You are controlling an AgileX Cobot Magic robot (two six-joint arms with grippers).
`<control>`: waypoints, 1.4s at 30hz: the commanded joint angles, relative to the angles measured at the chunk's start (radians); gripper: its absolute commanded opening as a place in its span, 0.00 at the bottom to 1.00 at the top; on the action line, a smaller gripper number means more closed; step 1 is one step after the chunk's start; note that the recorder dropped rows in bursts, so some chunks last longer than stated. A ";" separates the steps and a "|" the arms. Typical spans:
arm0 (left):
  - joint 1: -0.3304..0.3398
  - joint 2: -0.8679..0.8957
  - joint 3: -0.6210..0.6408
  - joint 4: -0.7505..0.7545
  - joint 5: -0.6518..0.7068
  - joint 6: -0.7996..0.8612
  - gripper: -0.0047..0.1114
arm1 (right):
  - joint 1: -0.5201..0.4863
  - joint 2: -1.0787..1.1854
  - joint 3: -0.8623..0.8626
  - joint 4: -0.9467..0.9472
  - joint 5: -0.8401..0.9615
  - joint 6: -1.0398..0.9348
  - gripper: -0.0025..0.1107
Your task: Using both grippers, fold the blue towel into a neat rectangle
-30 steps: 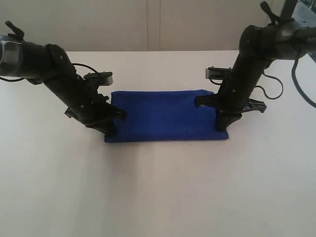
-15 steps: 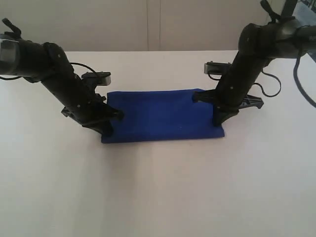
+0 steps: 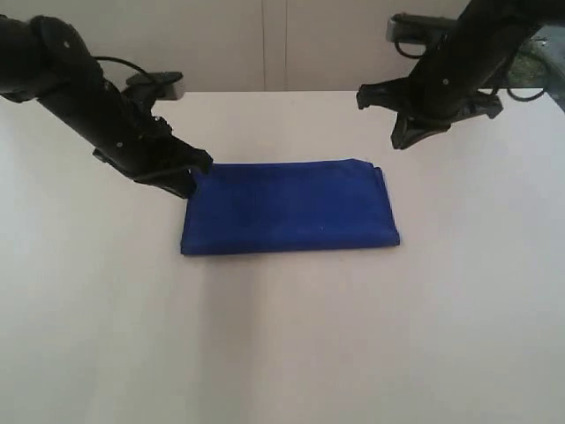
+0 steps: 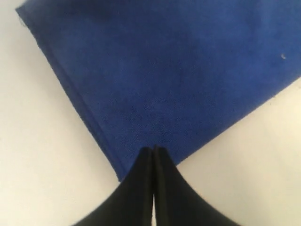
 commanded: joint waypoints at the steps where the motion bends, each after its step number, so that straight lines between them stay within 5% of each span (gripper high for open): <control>1: 0.061 -0.101 0.008 0.011 0.045 -0.071 0.04 | -0.002 -0.105 0.078 -0.067 -0.038 0.018 0.02; 7: 0.189 -0.195 0.042 0.053 0.184 -0.114 0.04 | -0.034 -0.211 0.223 -0.093 -0.074 0.048 0.02; 13: 0.278 -0.373 0.168 0.083 0.187 -0.114 0.04 | -0.049 -0.429 0.370 -0.126 -0.176 0.048 0.02; 30: 0.281 -1.040 0.636 0.165 -0.089 -0.084 0.04 | -0.049 -1.230 0.868 -0.157 -0.361 -0.022 0.02; 42: 0.281 -1.132 0.661 0.165 -0.027 -0.080 0.04 | -0.049 -1.462 0.987 -0.168 -0.386 -0.022 0.02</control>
